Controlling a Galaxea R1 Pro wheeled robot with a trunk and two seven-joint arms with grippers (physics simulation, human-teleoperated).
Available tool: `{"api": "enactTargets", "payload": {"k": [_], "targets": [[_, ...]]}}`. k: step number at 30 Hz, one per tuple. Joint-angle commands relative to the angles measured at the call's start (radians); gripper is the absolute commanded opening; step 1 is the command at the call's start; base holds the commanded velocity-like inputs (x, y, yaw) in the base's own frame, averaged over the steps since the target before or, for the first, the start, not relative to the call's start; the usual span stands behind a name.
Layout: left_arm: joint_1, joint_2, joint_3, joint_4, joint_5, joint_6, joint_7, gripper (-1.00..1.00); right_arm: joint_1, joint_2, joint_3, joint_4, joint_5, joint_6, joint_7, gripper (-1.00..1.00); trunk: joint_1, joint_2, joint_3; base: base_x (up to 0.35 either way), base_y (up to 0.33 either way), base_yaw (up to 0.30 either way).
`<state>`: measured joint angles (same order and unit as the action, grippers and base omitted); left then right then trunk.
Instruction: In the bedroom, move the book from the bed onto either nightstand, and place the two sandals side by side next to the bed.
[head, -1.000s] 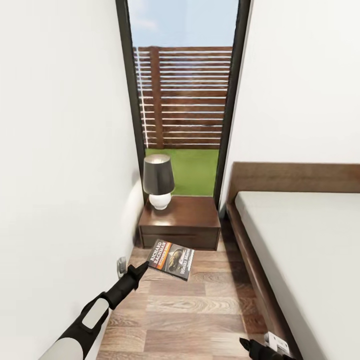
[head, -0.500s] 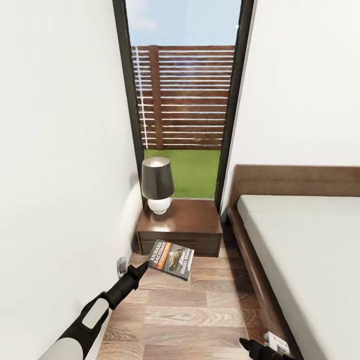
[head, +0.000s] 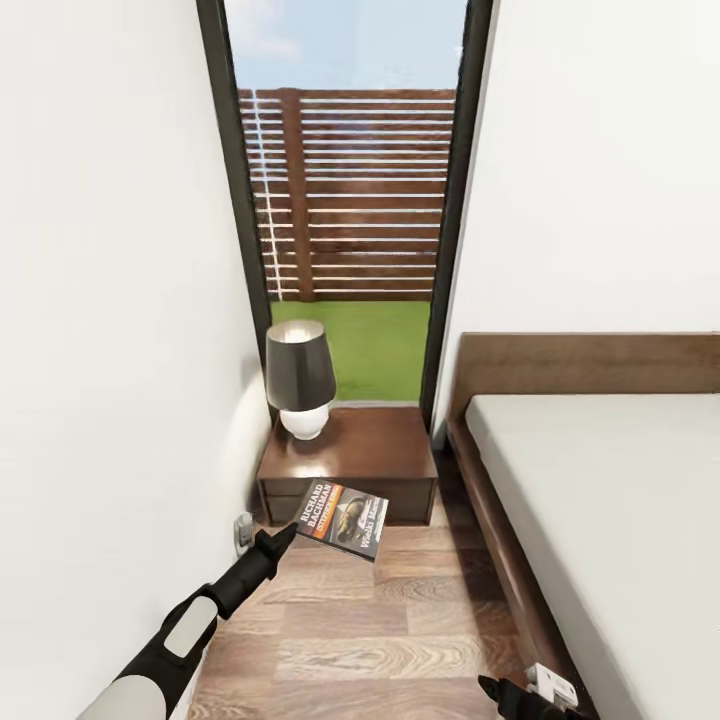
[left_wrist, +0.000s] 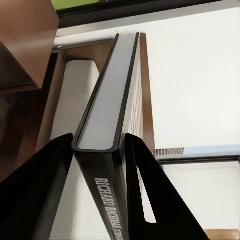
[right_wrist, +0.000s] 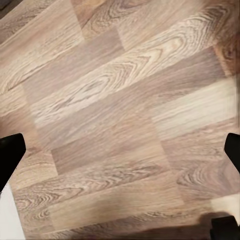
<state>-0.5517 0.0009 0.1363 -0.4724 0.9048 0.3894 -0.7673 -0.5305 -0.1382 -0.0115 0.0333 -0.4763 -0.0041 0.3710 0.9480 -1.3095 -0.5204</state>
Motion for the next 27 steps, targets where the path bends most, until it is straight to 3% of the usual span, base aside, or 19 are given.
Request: {"api": "enactTargets", "payload": {"k": [1,10,27], "targets": [[-0.001,0.0,0.002,0.0,0.009,0.01,-0.002,-1.0,-0.002,0.0,-0.001,0.004,-0.005,0.0,0.005,1.0,0.0,-0.001,-0.001,0.201,0.0,-0.247],[-0.001,0.001,0.002,0.0,0.009,0.011,-0.004,-1.0,-0.002,0.0,-0.001,0.004,-0.005,0.0,0.005,1.0,0.0,-0.001,-0.001,0.201,0.0,-0.217],[-0.001,0.002,0.002,0.0,0.009,0.011,-0.004,-1.0,-0.002,0.0,-0.001,0.004,-0.005,0.0,0.006,1.0,0.0,-0.001,-0.001,0.201,0.0,-0.02]]}}
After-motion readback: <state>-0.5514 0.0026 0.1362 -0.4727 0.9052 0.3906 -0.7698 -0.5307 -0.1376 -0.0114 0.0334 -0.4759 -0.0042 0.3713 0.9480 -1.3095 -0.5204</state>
